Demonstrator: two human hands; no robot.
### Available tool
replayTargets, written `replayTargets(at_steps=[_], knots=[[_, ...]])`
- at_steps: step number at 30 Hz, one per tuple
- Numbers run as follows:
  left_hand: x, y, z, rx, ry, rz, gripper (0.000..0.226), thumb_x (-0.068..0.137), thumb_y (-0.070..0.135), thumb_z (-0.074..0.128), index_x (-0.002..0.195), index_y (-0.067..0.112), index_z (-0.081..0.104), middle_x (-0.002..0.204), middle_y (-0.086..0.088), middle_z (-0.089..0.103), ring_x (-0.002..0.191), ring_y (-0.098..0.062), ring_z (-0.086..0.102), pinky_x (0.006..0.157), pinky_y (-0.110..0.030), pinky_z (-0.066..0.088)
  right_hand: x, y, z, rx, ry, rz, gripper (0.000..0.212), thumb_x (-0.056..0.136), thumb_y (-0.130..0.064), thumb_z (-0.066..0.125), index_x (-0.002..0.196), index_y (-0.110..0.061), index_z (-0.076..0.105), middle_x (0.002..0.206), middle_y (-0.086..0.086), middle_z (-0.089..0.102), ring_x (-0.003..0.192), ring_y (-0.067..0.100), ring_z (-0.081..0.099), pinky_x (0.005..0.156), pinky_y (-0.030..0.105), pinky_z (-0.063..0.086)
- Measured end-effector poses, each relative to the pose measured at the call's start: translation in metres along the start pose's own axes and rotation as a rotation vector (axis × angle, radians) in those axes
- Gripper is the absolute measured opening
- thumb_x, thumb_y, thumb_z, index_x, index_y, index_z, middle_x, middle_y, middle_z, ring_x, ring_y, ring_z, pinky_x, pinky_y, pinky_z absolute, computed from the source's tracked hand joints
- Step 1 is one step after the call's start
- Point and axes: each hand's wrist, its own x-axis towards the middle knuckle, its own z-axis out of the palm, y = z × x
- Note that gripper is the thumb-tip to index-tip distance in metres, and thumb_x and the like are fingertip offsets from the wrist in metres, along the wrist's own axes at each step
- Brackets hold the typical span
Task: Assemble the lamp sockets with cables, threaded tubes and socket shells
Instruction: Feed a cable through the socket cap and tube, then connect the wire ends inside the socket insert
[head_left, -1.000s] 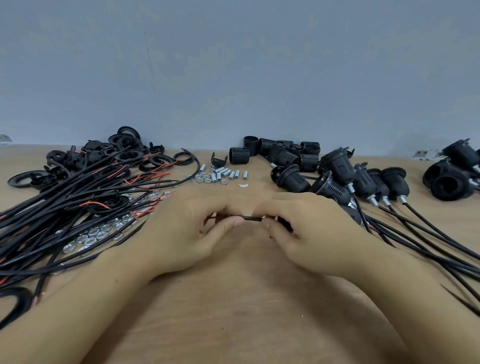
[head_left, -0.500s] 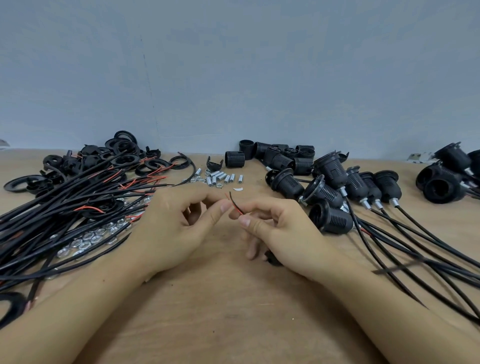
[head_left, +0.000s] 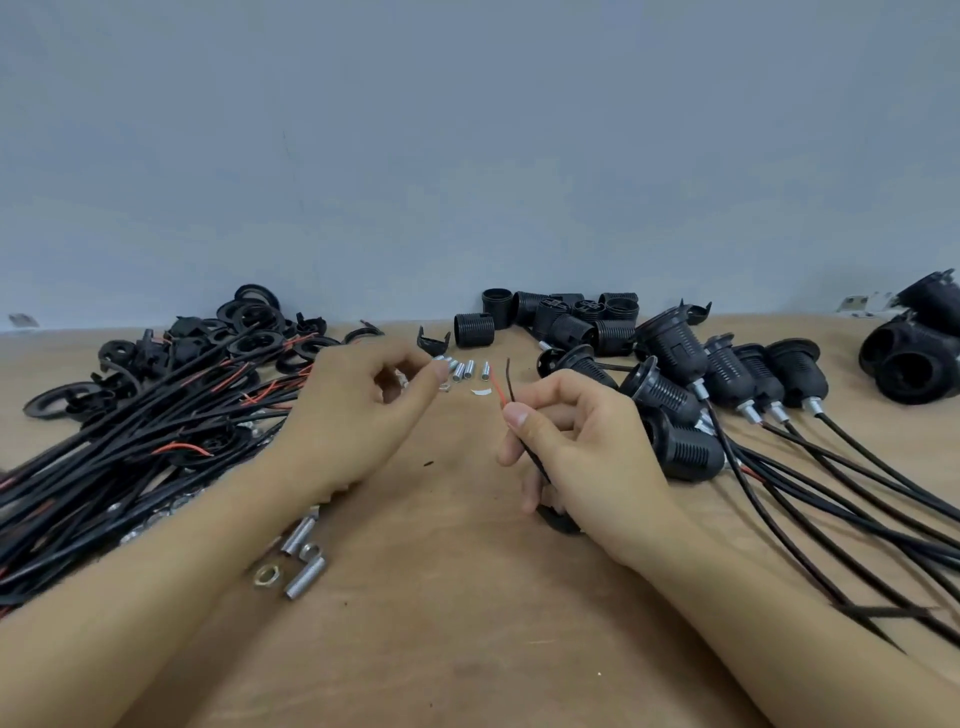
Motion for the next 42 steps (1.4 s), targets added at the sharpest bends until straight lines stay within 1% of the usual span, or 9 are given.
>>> replayTargets(at_steps=[5, 10, 16, 20, 23, 25, 34, 39, 42], knots=[[0.082, -0.018, 0.025, 0.311, -0.189, 0.101, 0.012, 0.092, 0.029, 0.065, 0.083, 0.021, 0.070, 0.078, 0.012, 0.062, 0.069, -0.003, 0.055, 0.071, -0.023, 0.044, 0.002, -0.002, 0.002, 0.019, -0.032, 0.023, 0.018, 0.101, -0.013, 0.049, 0.084, -0.011, 0.043, 0.058, 0.011, 0.065, 0.035, 0.026, 0.050, 0.036, 0.016, 0.031], [0.138, -0.040, 0.057, 0.682, -0.455, 0.028, 0.050, 0.092, 0.033, 0.061, 0.136, 0.012, 0.051, 0.131, -0.011, 0.056, 0.123, -0.030, 0.049, 0.100, -0.042, 0.043, 0.007, 0.001, -0.001, -0.012, 0.014, -0.008, 0.017, 0.100, -0.017, 0.051, 0.086, -0.010, 0.045, 0.039, -0.001, 0.046, 0.036, 0.022, 0.051, 0.038, 0.019, 0.032], [0.137, -0.043, 0.075, 0.711, -0.408, -0.016, 0.042, 0.085, 0.021, 0.068, 0.125, 0.013, 0.056, 0.120, -0.009, 0.055, 0.109, -0.032, 0.056, 0.088, -0.041, 0.047, 0.005, 0.003, 0.001, -0.001, 0.059, -0.037, 0.027, 0.098, -0.030, 0.056, 0.078, -0.015, 0.046, 0.042, 0.000, 0.050, 0.040, 0.019, 0.054, 0.044, 0.021, 0.035], [0.114, 0.003, 0.060, 0.164, 0.002, -0.197, 0.049, 0.085, 0.026, 0.068, 0.131, 0.016, 0.053, 0.104, -0.004, 0.057, 0.086, -0.021, 0.059, 0.080, -0.031, 0.048, 0.004, 0.002, 0.005, -0.085, 0.146, -0.115, 0.022, 0.097, -0.021, 0.058, 0.076, -0.018, 0.052, 0.067, 0.002, 0.067, 0.047, 0.016, 0.059, 0.050, 0.034, 0.047], [0.069, 0.055, 0.036, -0.977, 0.114, -0.633, 0.014, 0.086, 0.027, 0.064, 0.082, 0.014, 0.068, 0.062, 0.000, 0.052, 0.044, -0.015, 0.045, 0.050, -0.023, 0.043, 0.005, 0.001, 0.006, -0.041, 0.236, -0.146, 0.017, 0.097, -0.012, 0.058, 0.083, -0.021, 0.054, 0.071, 0.000, 0.066, 0.044, 0.013, 0.053, 0.046, 0.030, 0.042], [0.025, 0.080, 0.034, -1.222, 0.021, -0.675, 0.040, 0.091, 0.030, 0.058, 0.052, 0.020, 0.064, 0.051, 0.000, 0.050, 0.039, -0.014, 0.044, 0.047, -0.024, 0.041, 0.007, 0.000, 0.004, -0.003, 0.320, -0.140, 0.011, 0.096, -0.010, 0.059, 0.088, -0.018, 0.057, 0.068, -0.001, 0.065, 0.048, 0.008, 0.052, 0.053, 0.029, 0.041], [-0.052, 0.064, 0.035, -1.407, -0.271, -0.899, 0.047, 0.077, 0.044, 0.066, 0.108, 0.009, 0.064, 0.070, -0.007, 0.053, 0.054, -0.015, 0.046, 0.052, -0.025, 0.046, 0.001, -0.010, -0.002, 0.080, 0.269, -0.098, 0.005, 0.086, -0.011, 0.073, 0.081, -0.012, 0.072, 0.056, -0.008, 0.062, 0.046, 0.000, 0.051, 0.050, 0.012, 0.041], [-0.043, 0.054, 0.039, -1.411, -0.313, -0.859, 0.042, 0.077, 0.054, 0.074, 0.091, 0.015, 0.068, 0.066, -0.002, 0.049, 0.053, -0.012, 0.041, 0.050, -0.022, 0.042, -0.002, -0.017, -0.002, -0.005, 0.156, -0.165, 0.005, 0.084, -0.009, 0.075, 0.078, -0.010, 0.073, 0.057, -0.011, 0.063, 0.050, -0.002, 0.051, 0.052, 0.012, 0.041], [-0.039, 0.048, 0.043, -0.991, -0.154, -0.625, 0.034, 0.069, 0.043, 0.080, 0.094, 0.021, 0.076, 0.081, 0.005, 0.069, 0.072, -0.013, 0.059, 0.065, -0.025, 0.050, -0.002, -0.018, -0.004, -0.008, 0.168, -0.169, 0.005, 0.085, -0.010, 0.073, 0.080, -0.010, 0.072, 0.058, -0.011, 0.061, 0.049, 0.001, 0.047, 0.047, 0.015, 0.039]])
